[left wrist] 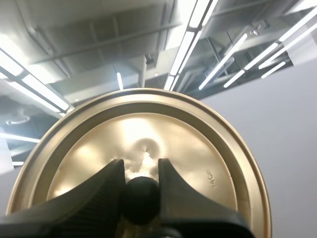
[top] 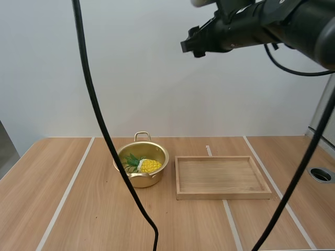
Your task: Open the pot, put the pineapple inside, and close it
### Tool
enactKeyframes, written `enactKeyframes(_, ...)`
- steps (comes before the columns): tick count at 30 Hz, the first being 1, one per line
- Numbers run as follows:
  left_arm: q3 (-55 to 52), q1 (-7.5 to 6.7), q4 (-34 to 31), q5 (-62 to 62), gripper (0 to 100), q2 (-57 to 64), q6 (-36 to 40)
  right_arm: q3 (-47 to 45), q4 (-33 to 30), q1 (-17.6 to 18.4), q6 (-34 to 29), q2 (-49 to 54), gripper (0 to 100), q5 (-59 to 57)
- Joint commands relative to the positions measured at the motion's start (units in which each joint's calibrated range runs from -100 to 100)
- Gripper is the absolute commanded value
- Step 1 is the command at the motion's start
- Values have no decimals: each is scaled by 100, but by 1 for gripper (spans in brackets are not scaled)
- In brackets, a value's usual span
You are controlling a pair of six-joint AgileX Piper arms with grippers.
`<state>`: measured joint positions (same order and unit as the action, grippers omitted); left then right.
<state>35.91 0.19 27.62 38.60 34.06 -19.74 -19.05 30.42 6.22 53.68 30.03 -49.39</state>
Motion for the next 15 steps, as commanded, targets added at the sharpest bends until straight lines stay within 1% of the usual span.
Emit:
enactKeyframes(1,-1256,-9,-108,1718,0,37,-6,18,-32,-565,-602,1393,100,429)
enactKeyframes(3,-1521,-9,-152,1718,0,88,-6,18,-32,-648,-673,1634,100,429)
enactKeyframes(5,-2290,-9,-179,1641,0,267,-6,18,-32,-772,-715,2112,100,373)
enactKeyframes(7,-2669,-9,-179,1515,0,366,-6,18,-43,-797,-731,2245,100,298)
enactKeyframes(11,-3778,-9,-179,844,0,671,-6,18,-398,-796,-819,2522,100,-206)
enactKeyframes(15,-4860,-9,-179,167,0,869,-6,18,-874,-796,-1288,2673,100,-374)
